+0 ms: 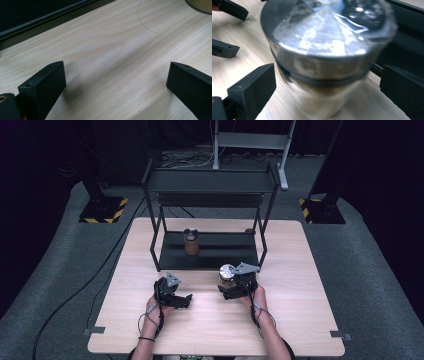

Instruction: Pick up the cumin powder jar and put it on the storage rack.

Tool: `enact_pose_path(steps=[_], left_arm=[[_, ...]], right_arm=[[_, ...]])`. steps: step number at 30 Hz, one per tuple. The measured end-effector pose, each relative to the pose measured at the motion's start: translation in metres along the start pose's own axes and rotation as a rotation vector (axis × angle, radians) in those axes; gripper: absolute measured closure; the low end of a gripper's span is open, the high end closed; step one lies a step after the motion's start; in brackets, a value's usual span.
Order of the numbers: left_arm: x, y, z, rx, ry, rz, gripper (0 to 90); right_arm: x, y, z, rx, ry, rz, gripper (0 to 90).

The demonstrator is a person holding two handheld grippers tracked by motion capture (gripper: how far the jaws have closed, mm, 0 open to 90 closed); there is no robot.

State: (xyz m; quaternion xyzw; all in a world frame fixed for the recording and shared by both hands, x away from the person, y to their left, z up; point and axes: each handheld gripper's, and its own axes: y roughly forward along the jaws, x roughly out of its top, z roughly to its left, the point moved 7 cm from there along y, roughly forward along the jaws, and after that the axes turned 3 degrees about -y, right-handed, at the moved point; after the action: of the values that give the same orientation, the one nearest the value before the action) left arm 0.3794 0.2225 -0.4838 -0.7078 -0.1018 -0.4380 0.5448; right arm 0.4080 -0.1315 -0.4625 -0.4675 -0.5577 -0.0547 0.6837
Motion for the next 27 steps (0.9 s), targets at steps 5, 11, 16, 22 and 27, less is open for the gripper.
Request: enact_pose_path(steps=[5,11,16,22,27], left_arm=[[0.0000,0.0001,0.0003,-0.002,-0.003,0.001,2.1],[0.0001,0.0002,0.0004,-0.002,-0.004,0.001,2.2],[0.0002,0.0002,0.0008,-0.003,-0.003,0.002,2.2],[0.0001,0.0002,0.0007,-0.004,-0.004,0.001,2.3],[0.0001,0.0003,0.0007,-0.004,-0.004,0.001,2.3]], right_arm=[[0.0014,0.0046,-0.0004,0.013,-0.005,-0.003,0.0],[0.0005,0.0077,0.0001,0.010,-0.004,-0.014,2.6],[-0.0011,0.0062,0.0011,0.006,-0.009,-0.029,14.8],[-0.0011,0.0075,-0.0014,0.031,-0.008,-0.011,26.6],[-0.0009,0.0074,-0.0001,0.024,-0.015,-0.006,30.0]])
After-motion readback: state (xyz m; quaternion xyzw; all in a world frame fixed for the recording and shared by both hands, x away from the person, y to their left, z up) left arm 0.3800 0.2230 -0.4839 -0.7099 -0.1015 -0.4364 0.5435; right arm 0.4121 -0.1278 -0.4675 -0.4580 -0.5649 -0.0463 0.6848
